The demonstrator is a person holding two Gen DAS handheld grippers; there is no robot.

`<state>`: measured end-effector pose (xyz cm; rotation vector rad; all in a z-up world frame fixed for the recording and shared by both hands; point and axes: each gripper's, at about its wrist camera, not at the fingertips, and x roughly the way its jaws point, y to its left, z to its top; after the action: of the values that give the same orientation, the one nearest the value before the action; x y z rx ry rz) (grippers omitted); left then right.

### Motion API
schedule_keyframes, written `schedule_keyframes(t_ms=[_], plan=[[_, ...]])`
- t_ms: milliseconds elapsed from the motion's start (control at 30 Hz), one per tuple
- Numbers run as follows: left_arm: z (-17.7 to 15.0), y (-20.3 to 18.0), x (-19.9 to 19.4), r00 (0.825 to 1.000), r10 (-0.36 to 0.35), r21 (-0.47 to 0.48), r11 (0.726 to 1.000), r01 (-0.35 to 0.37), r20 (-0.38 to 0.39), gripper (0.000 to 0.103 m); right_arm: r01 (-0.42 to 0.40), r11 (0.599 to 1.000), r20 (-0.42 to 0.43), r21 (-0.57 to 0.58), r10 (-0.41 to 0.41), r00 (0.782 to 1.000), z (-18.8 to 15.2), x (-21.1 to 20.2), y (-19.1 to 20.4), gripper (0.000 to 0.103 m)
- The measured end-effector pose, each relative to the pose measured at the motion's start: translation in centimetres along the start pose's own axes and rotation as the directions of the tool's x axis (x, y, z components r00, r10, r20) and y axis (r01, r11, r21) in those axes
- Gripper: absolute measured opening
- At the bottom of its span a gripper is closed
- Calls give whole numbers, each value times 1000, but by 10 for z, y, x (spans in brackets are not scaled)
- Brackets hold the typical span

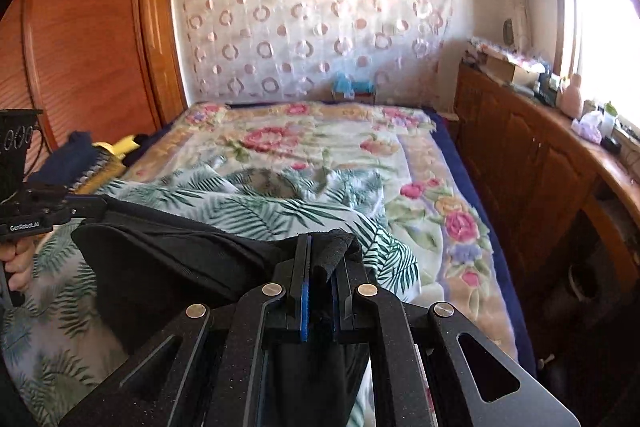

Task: Fold small clothes

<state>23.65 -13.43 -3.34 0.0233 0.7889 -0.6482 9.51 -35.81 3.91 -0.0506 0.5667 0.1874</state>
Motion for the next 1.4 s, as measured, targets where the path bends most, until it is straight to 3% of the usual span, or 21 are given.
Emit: schedule_keyframes(t_ms=[200,233,300,400,433,467,500,533,600,800,1100,1167,1267,1300,1400], plan=[[3,17,23,999,26,-18,999,-26,-23,5,-8,1000,-54,28,10,998,25,20,-8,7],[3,21,23,999,25,-21,999,-25,-23,9,-15,999,-58,33,16,998,31,21,-8,9],[5,26,20,1000,17,-32,999,-18,-17,33,-23,999,-58,34,25,998,38,15,-8,12],[4,31,14,1000,12,-27,1000,-12,-11,44,-19,1000,-57,11,19,998,43,8,-7,16],[4,32,13,1000,14,-21,1000,-14,-17,49,-14,1000,-54,0,14,998,44,4,-5,20],[3,32,11,1000,14,-14,1000,-14,-22,64,-6,1000,-45,-9,6,999,46,-3,-3,23],[2,32,8,1000,11,-8,1000,-12,-16,77,13,1000,-34,-14,-14,999,45,-7,-4,40],[1,31,6,1000,10,-3,1000,-10,-8,80,36,999,-16,-9,-37,999,47,-15,-5,56],[-1,30,0,1000,2,1,1000,-2,0,81,38,999,4,22,-38,999,47,-26,-11,60],[-17,22,-4,999,-21,46,999,23,-41,82,9,1000,-43,5,-9,999,33,-38,-8,60],[-15,16,39,993,-11,28,999,15,-116,82,-75,996,-177,52,83,981,33,11,-18,60],[-10,17,44,994,-3,23,1000,6,-112,82,-101,993,-194,61,111,975,38,19,-23,53],[0,24,54,994,24,-3,1000,-25,-103,82,-107,994,-209,21,109,972,46,22,-22,26],[2,28,57,994,36,-15,999,-38,-105,82,-101,995,-200,2,99,975,46,20,-22,12],[4,39,66,991,66,-59,996,-74,-120,82,-20,1000,-182,-10,18,983,44,17,-23,10]])
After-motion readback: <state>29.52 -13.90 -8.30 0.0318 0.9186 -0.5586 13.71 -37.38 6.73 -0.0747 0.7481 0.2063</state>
